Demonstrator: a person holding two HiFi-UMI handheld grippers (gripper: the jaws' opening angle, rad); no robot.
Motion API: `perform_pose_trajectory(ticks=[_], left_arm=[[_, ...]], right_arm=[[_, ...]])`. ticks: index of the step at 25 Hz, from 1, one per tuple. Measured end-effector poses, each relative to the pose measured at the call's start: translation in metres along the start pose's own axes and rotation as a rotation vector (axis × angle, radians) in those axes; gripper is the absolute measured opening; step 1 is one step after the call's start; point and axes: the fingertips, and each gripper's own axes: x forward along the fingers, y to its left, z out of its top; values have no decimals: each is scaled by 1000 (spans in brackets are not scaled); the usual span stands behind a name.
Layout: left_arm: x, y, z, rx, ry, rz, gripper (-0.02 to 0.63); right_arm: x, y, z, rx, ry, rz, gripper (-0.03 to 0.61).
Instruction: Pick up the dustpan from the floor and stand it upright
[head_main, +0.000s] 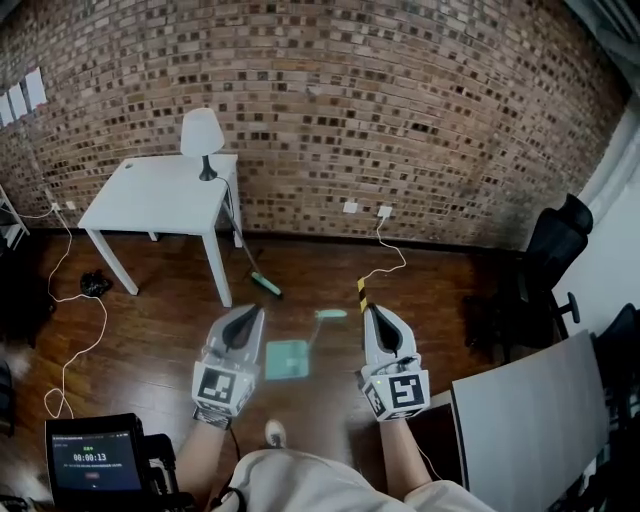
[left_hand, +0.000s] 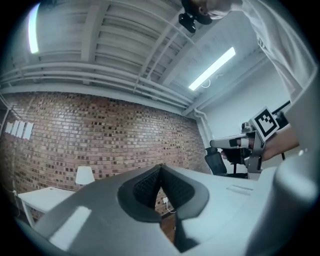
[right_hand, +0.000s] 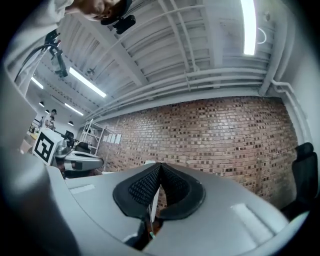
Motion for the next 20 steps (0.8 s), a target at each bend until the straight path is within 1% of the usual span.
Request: perform_pose_trajectory(ticks=[5, 9, 11, 16, 20], left_arm=[[-53, -53, 34, 20, -23, 17, 2], [-111, -113, 51, 3, -32, 36, 0], [-142, -144, 56, 8, -28, 33, 0], [-200, -204, 70, -12, 0, 23, 2], [-232, -233, 80, -8, 13, 1, 2]], right_arm=[[-79, 14, 27, 26, -11, 14, 12], [-160, 27, 37, 61, -11, 37, 12], [-201, 37, 43, 64, -16, 47, 12], [-283, 51, 62, 60, -5, 36, 12], [-322, 58, 58, 78, 23, 0, 12]])
